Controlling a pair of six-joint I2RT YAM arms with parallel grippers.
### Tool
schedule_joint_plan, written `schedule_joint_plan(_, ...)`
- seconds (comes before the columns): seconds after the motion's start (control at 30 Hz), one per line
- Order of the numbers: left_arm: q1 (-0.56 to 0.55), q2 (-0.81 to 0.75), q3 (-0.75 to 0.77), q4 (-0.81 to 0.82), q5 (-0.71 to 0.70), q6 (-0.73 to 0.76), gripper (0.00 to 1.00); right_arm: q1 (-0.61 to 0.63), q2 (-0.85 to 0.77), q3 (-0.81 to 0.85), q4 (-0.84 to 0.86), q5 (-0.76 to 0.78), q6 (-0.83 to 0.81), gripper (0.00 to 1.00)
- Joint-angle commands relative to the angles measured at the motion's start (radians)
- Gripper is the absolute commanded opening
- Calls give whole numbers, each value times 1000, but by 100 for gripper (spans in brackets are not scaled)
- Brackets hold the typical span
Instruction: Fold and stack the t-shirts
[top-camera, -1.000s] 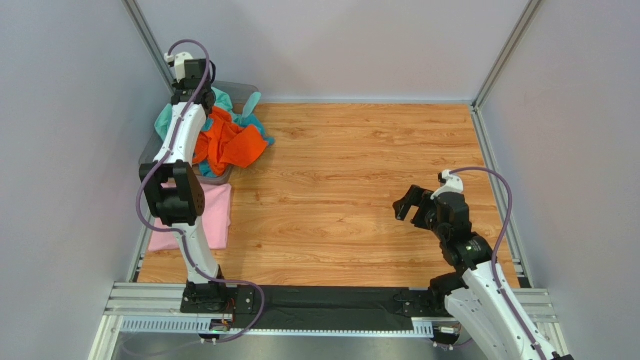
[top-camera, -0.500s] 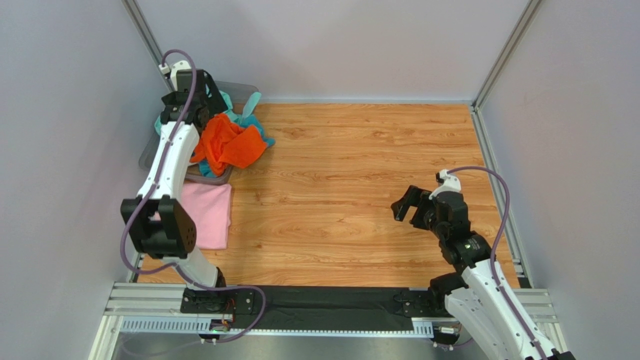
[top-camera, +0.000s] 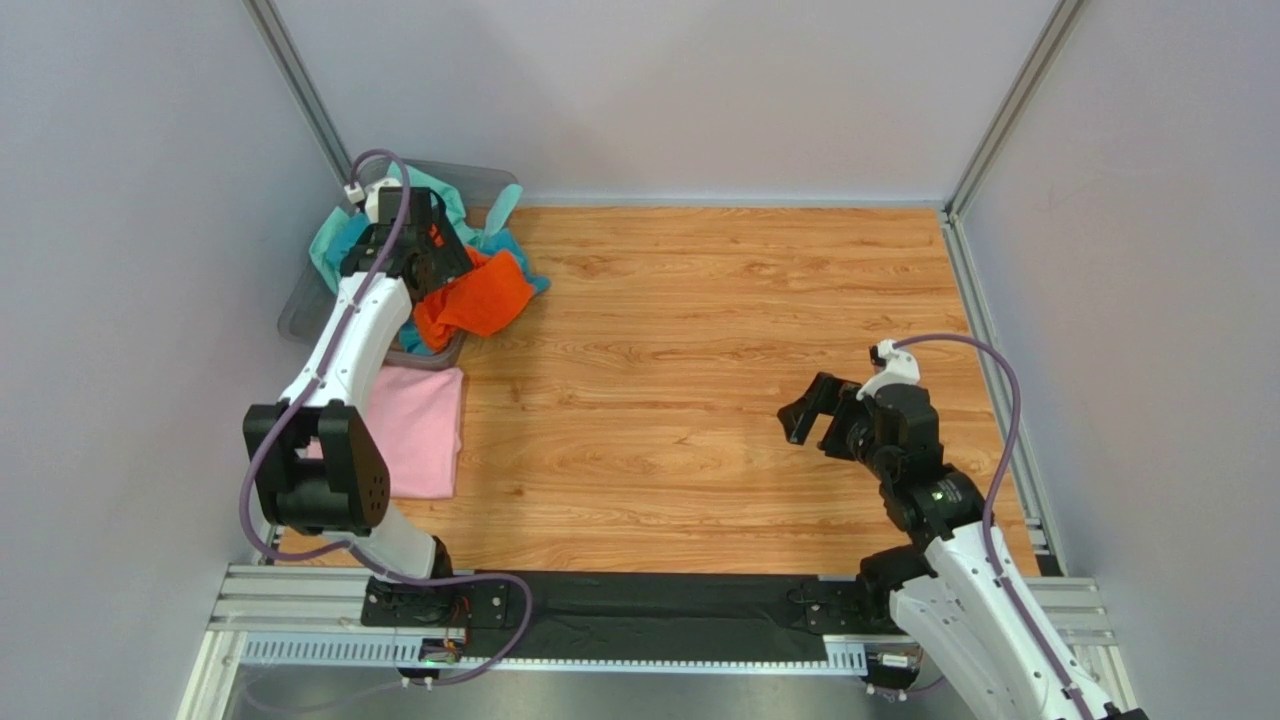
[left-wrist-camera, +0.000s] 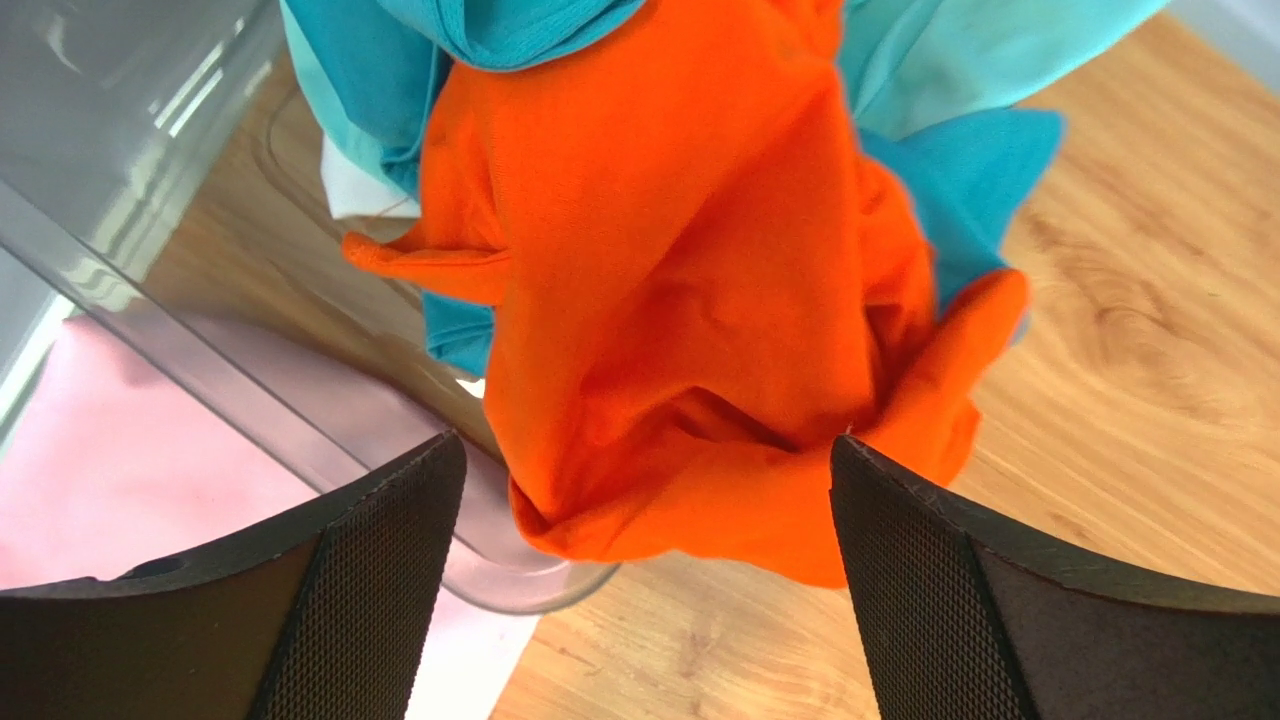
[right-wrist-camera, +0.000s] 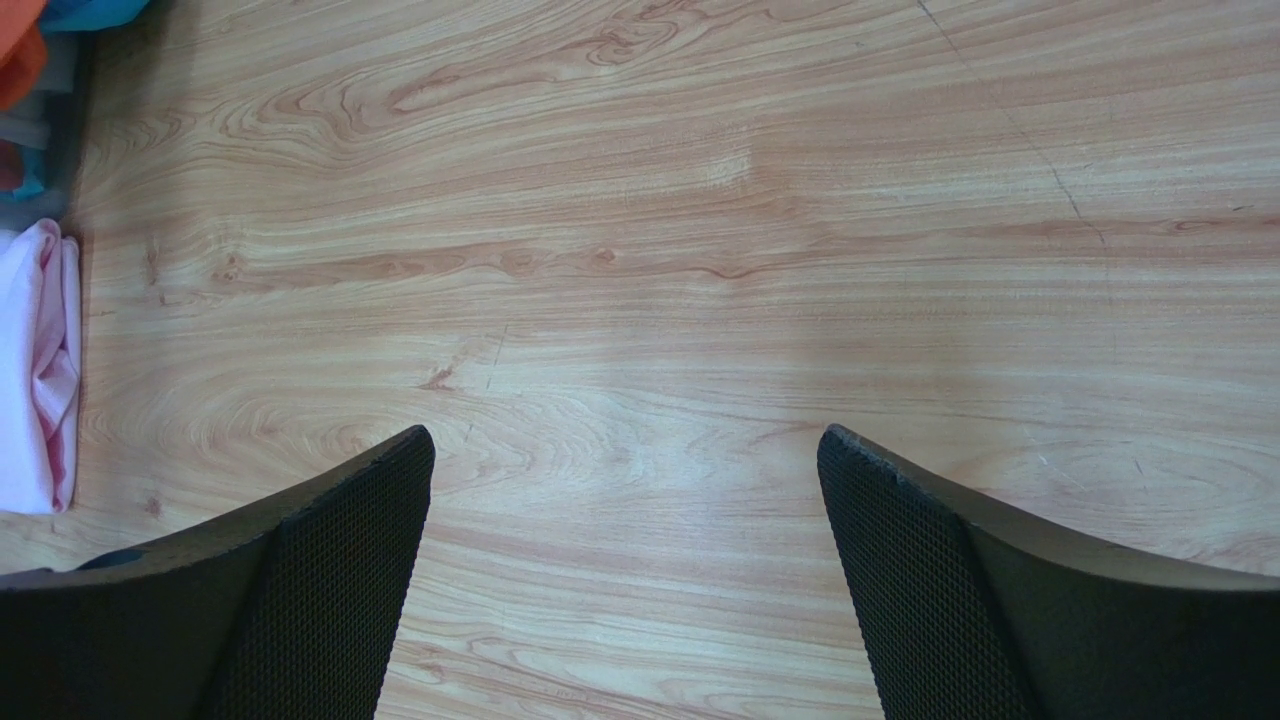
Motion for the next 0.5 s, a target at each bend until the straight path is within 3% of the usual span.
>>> schedule_joint_plan(0.0,60,59,25,13,45,-17,95,1,-15,0,29,-5,-14,100)
schedule_joint_plan(0.23,103,176,54,50,108,-23,85,-1,-12,0,25,11,-14,100)
schedule_joint_plan(0.3,106,207,67,45,111,-27,75,-3,-9,0,25,12,-12,100)
schedule_joint_plan(0.33,109,213,76,44,129,-32,68,-1,-9,0,25,12,-14,100)
schedule_joint_plan(0.37,109,214,80,39,136,-37,45,-1,-9,1,23,17,-14,100)
schedule_joint_plan(0.4,110,208,82,36,143,-40,33,-1,-9,1,25,17,-15,100)
schedule_joint_plan(0.43,109,185,80,36,156,-44,14,-1,-10,1,25,20,-12,100)
schedule_joint_plan(0.47,109,169,77,36,165,-47,5,-1,-10,1,23,18,-12,100)
